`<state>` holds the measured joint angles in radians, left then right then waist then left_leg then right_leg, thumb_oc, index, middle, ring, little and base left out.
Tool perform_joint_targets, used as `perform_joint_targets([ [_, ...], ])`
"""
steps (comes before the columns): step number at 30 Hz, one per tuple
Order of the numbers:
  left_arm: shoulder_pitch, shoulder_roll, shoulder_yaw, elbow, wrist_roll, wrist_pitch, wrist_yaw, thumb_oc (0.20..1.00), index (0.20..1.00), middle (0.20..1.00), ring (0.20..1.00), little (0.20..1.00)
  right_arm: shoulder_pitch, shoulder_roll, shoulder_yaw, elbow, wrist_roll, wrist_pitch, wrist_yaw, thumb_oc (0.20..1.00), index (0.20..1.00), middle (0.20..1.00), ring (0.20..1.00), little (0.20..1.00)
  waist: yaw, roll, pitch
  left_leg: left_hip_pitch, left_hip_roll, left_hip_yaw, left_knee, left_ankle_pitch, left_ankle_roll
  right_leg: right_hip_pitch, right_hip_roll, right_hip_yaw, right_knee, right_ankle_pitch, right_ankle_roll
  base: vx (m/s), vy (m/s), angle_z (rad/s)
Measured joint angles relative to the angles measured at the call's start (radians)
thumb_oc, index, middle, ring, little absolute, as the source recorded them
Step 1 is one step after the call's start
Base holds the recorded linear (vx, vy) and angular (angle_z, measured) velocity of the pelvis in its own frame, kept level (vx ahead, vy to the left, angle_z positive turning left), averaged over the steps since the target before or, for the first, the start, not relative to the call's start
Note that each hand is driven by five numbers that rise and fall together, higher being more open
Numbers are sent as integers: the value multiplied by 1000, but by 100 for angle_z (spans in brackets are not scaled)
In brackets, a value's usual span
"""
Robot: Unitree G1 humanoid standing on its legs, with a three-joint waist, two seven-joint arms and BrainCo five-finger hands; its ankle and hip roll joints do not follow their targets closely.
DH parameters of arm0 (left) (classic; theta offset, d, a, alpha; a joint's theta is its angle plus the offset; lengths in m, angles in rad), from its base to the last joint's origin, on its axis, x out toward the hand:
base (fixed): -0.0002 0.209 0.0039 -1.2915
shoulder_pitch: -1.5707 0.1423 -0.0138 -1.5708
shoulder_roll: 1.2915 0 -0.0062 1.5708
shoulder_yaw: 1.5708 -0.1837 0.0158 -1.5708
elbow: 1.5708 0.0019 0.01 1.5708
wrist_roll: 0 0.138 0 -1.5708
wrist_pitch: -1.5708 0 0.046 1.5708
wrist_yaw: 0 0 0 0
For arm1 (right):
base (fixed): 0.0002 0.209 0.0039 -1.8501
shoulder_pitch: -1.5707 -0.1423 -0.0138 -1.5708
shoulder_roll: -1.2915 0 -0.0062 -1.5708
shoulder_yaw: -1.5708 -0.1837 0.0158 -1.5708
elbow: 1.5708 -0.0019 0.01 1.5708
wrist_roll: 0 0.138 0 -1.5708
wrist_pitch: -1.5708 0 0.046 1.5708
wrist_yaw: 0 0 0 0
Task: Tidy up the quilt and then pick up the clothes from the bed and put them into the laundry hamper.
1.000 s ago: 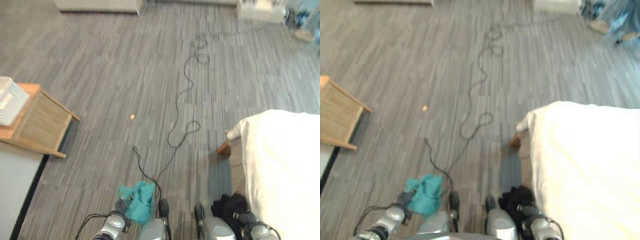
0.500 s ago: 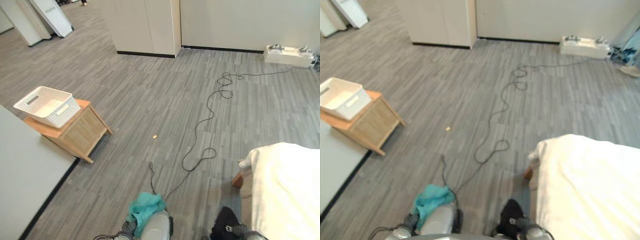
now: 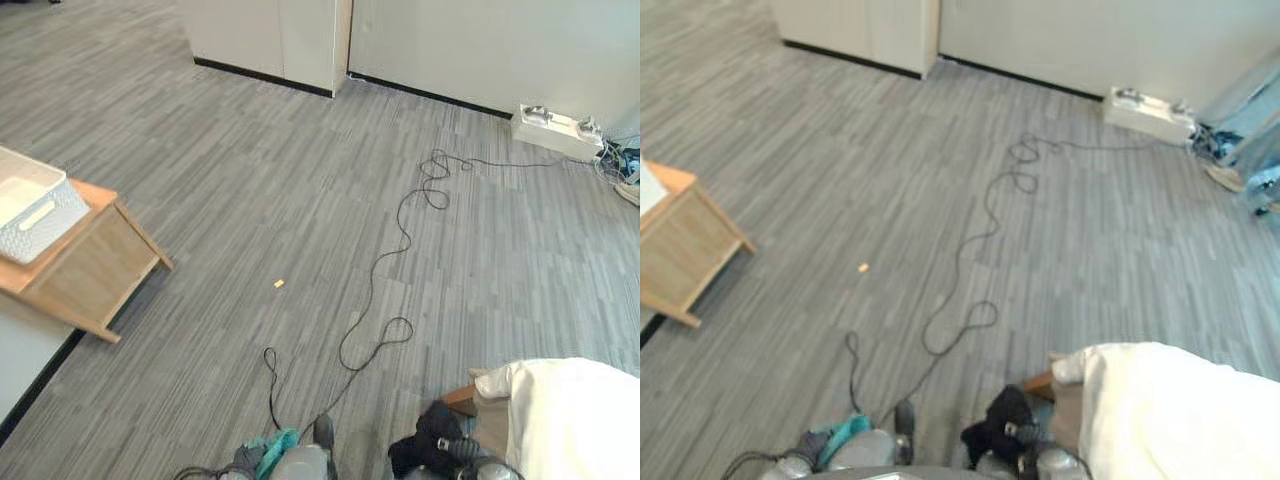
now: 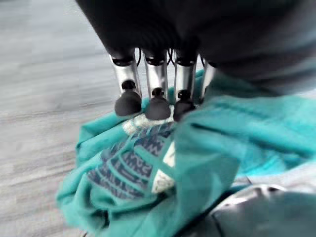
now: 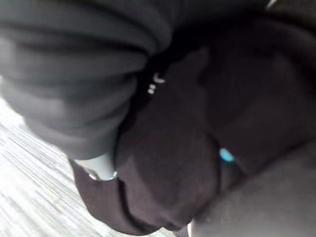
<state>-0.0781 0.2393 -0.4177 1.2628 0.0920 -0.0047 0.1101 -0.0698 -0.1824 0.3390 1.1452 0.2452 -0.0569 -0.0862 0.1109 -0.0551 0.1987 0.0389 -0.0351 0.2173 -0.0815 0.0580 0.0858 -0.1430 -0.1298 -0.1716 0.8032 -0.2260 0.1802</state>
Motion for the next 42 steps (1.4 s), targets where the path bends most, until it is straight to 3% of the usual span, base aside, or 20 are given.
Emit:
perform_joint_targets([
  [4, -60, -24, -14, -47, 0, -6, 3, 200, 200, 200, 200, 200, -24, -6, -19, -33, 0, -14, -4, 200, 200, 200, 200, 200, -39, 22, 24, 67, -15, -99, -1, -45, -34, -96, 18, -14, -381, 10, -38, 641, -192, 109],
  [5, -71, -33, -13, -39, -2, -8, 1, 200, 200, 200, 200, 200, -34, -11, -18, -27, 1, -13, -3, 200, 200, 200, 200, 200, -39, 21, 17, 90, -34, -121, 0, -103, -70, -91, -7, -3, -650, 72, -50, 751, -241, 64],
  [7, -107, -52, -9, -32, -2, -8, -1, 200, 200, 200, 200, 200, -43, -17, -20, -33, 2, -11, -4, 200, 200, 200, 200, 200, -76, 31, 18, 105, -39, -186, 2, -131, -20, -84, -34, 66, -892, 172, -31, 676, -200, 94],
  [10, -87, -65, -11, -13, 0, -15, -3, 200, 200, 200, 200, 200, -37, -13, -35, -33, -1, -12, -2, 200, 200, 200, 200, 200, -99, 38, 19, 227, -8, -221, 1, -184, -67, -84, -18, 107, -877, 303, -44, 689, -272, 54],
  [11, -62, -63, 25, 14, 0, -20, -3, 200, 200, 200, 200, 200, -37, 4, -48, 2, -5, -5, -1, 200, 200, 200, 200, 200, -111, 21, 1, 257, 19, -251, 93, -254, -139, -32, 5, 140, -820, 374, -82, 490, -358, 82],
  [12, -55, -62, 36, 14, -1, -19, 0, 200, 200, 200, 200, 200, -22, 0, -60, 20, -10, 3, -1, 200, 200, 200, 200, 200, -110, 21, -15, 215, 34, -243, 241, -266, -150, -3, 22, 119, -808, 379, -104, 413, -373, 80],
  [14, -75, -74, 67, 9, -8, -37, 4, 200, 200, 200, 200, 200, -9, -9, -60, 24, -11, 7, -2, 200, 200, 200, 200, 200, -95, 8, -22, 38, 65, -206, 589, -260, -139, 12, 27, 87, -796, 362, -156, 381, -310, 50],
  [15, -93, -64, 107, -17, -19, -40, 13, 200, 200, 200, 200, 200, -11, -21, -41, 21, -11, 22, 0, 200, 200, 200, 200, 200, -56, 2, -18, -151, 115, -163, 904, -188, -103, 70, 56, 63, -819, 337, -225, 429, -168, 46],
  [17, -94, -42, 118, -50, -44, -42, 22, 200, 200, 200, 200, 200, -26, -18, -5, 42, -11, 31, -2, 200, 200, 200, 200, 200, -14, -8, -6, -263, 115, -127, 1008, -193, -105, 150, 70, 48, -844, 308, -282, 557, -48, 31],
  [20, -109, -43, 148, -95, -51, -52, 46, 200, 200, 200, 200, 200, -32, -10, 67, 52, -39, 42, -2, 200, 200, 200, 200, 200, 44, -18, 17, -374, 118, 59, 750, -194, -92, 297, 69, -56, -886, 197, -175, 607, 62, 56],
  [23, -62, -46, 170, -76, -50, -49, 52, 200, 200, 200, 200, 200, -28, 2, 72, 52, -48, 36, -2, 200, 200, 200, 200, 200, 45, 1, 12, -371, 115, 180, 470, -93, -63, 377, 103, -182, -881, 173, -156, 798, 116, 36],
  [24, -33, -37, 193, -15, -48, -32, 52, 200, 200, 200, 200, 200, -22, 18, 86, 51, -48, 24, -3, 200, 200, 200, 200, 200, 78, -23, -20, -345, 120, 348, 327, -110, -67, 405, 95, -278, -884, 87, -68, 612, 125, -16],
  [26, 1, -47, 195, 55, -46, -16, 53, 200, 200, 200, 200, 200, 19, 15, 81, 53, -48, 26, -3, 200, 200, 200, 200, 200, 58, 4, -47, -289, 100, 395, 221, -96, 65, 485, 154, -318, -844, 64, -33, 619, 147, 71],
  [27, 15, -41, 189, 54, -46, -9, 54, 200, 200, 200, 200, 200, 39, 33, 91, 64, -46, 28, -9, 200, 200, 200, 200, 200, 49, -20, -66, -273, 79, 343, 205, -24, 110, 494, 142, -312, -775, 49, -57, 716, 221, 112],
  [28, 39, -30, 186, 70, -45, -9, 57, 200, 200, 200, 200, 200, 55, 46, 80, 59, -46, 29, -16, 200, 200, 200, 200, 200, 53, -57, -81, -260, 49, 335, 208, -33, 97, 488, 118, -317, -714, 44, -53, 646, 214, 148],
  [30, 50, -5, 171, 48, -30, -1, 70, 200, 200, 200, 200, 200, 91, 56, 52, 43, -46, 14, -30, 200, 200, 200, 200, 200, -2, -128, -93, -193, -56, 158, 162, -43, 100, 314, -5, -277, -159, 79, -10, 707, 178, 230],
  [33, 31, -7, 145, 45, -24, 10, 75, 200, 200, 200, 200, 200, 31, 42, 43, 37, -38, 14, -41, 200, 200, 200, 200, 200, 5, -83, -58, -63, -76, 25, 114, -108, 108, 75, -27, -99, 93, 82, 6, 503, 37, 140],
  [36, 28, -1, 98, 5, -10, 8, 87, 200, 200, 200, 200, 200, -26, 16, 53, -22, -37, -14, -41, 200, 200, 200, 200, 200, -21, 9, -41, 15, -34, -53, 85, -141, 44, -105, -12, -63, 21, 37, -14, 817, -218, 134],
  [39, -7, -9, 115, -59, -10, 4, 82, 200, 200, 200, 200, 200, -21, -3, 36, -66, -38, -30, -32, 200, 200, 200, 200, 200, -76, 20, -32, 58, -30, -230, 63, -153, -1, -153, -58, -45, -468, 44, -41, 614, -278, 182],
  [42, -14, -8, 85, -50, -10, -13, 74, 200, 200, 200, 200, 200, -45, 2, 21, -45, -39, -24, -28, 200, 200, 200, 200, 200, -97, 26, -24, 174, 22, -281, 49, -229, -46, -130, -63, 110, -807, 232, -8, 865, -454, 105],
])
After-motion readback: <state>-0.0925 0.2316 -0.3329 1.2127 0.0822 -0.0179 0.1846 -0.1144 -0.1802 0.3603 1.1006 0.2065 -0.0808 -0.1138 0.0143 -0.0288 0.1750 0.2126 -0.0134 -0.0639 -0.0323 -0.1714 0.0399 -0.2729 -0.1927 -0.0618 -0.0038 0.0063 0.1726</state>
